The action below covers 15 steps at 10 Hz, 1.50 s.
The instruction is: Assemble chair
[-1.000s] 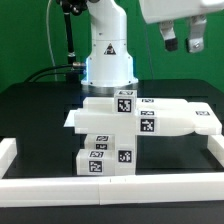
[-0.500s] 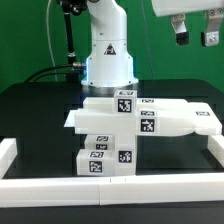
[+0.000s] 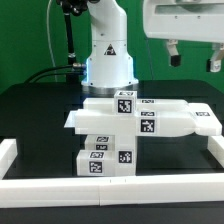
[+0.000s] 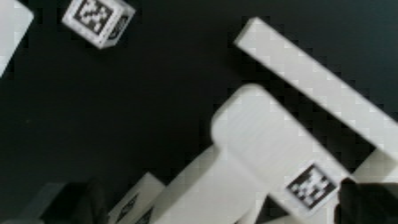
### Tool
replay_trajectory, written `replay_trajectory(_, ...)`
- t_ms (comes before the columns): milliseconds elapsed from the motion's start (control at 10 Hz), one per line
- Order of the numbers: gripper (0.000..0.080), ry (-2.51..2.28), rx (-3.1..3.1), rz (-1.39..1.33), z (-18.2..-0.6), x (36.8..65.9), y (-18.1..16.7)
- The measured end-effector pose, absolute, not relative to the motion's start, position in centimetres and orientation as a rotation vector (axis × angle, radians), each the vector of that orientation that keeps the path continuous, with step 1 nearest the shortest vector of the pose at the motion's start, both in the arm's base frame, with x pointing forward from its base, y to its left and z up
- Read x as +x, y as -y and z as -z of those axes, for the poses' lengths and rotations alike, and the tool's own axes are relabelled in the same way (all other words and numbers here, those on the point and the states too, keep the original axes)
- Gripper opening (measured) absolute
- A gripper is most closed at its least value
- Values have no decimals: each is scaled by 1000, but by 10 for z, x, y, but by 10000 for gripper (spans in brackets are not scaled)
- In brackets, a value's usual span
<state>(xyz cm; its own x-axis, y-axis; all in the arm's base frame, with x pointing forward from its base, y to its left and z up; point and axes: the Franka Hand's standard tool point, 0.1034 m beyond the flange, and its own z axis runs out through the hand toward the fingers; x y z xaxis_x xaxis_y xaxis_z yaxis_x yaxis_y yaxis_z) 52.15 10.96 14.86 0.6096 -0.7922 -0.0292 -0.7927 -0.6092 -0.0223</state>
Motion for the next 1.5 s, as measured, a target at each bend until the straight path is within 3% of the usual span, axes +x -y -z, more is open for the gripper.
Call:
replay_trajectory(400,648,-985,-2947,-14,-146,521,-105)
replay_trajectory(700,648,-630,-3098,56,-120,484,-104)
replay_trajectory(1300,648,-585,-3104,88,-112,479,-108)
replay_trajectory(1500,648,-497,-3070,106,-83,454,-108)
